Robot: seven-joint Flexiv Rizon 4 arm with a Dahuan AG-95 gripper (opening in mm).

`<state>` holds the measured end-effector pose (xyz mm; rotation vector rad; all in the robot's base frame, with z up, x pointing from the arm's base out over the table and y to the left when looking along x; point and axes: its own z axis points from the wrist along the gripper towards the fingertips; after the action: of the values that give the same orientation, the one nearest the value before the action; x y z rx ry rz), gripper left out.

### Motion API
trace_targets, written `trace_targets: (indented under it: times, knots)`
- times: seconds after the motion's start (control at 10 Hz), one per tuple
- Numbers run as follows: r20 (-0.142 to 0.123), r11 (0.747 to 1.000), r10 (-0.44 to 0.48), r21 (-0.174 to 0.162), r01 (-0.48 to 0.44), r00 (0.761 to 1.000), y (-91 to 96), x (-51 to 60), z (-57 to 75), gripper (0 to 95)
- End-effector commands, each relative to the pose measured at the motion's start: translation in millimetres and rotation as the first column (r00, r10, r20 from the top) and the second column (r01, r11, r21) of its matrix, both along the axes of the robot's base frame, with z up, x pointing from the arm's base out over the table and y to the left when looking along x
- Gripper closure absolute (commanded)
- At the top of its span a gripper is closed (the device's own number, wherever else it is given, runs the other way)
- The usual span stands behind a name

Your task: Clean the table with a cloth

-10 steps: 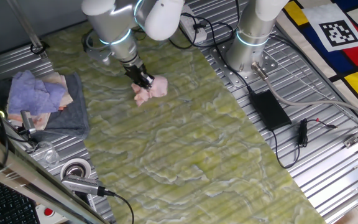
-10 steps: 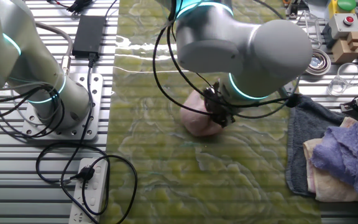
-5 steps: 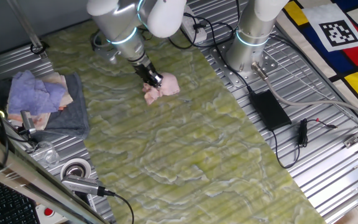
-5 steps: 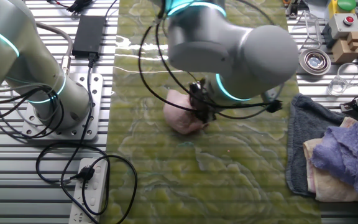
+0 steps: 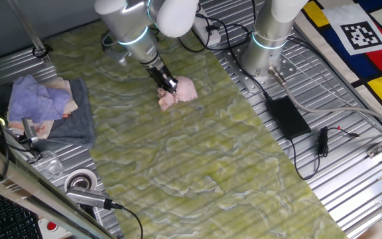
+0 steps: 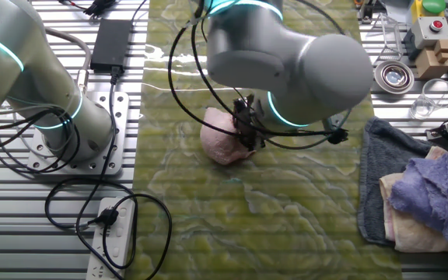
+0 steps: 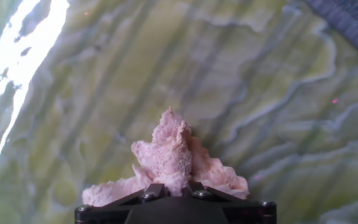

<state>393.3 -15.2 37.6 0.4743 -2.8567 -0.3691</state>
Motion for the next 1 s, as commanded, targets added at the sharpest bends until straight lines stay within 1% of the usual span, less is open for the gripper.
trace_targets:
  times: [0.1,0.2,0.3,0.4,0.5,0.8,0.9,1.0]
  knots:
    - [0.049,0.994,0.086,-0.066,-0.083,0.995,-0.7,0.3,1.0,95.0]
    - [0.058,0.988,0.134,-0.080,-0.130,0.989,-0.7,0.3,1.0,95.0]
    - [0.083,0.986,0.148,-0.085,-0.141,0.985,-0.7,0.3,1.0,95.0]
    - [0.101,0.987,0.145,-0.089,-0.137,0.984,-0.7,0.3,1.0,95.0]
    - [0.109,0.988,0.137,-0.093,-0.127,0.985,-0.7,0.3,1.0,95.0]
    - [0.096,0.982,0.147,-0.130,-0.134,0.984,-0.7,0.3,1.0,95.0]
    - [0.093,0.982,0.153,-0.127,-0.141,0.984,-0.7,0.3,1.0,95.0]
    - [0.097,0.980,0.170,-0.117,-0.158,0.981,-0.7,0.3,1.0,95.0]
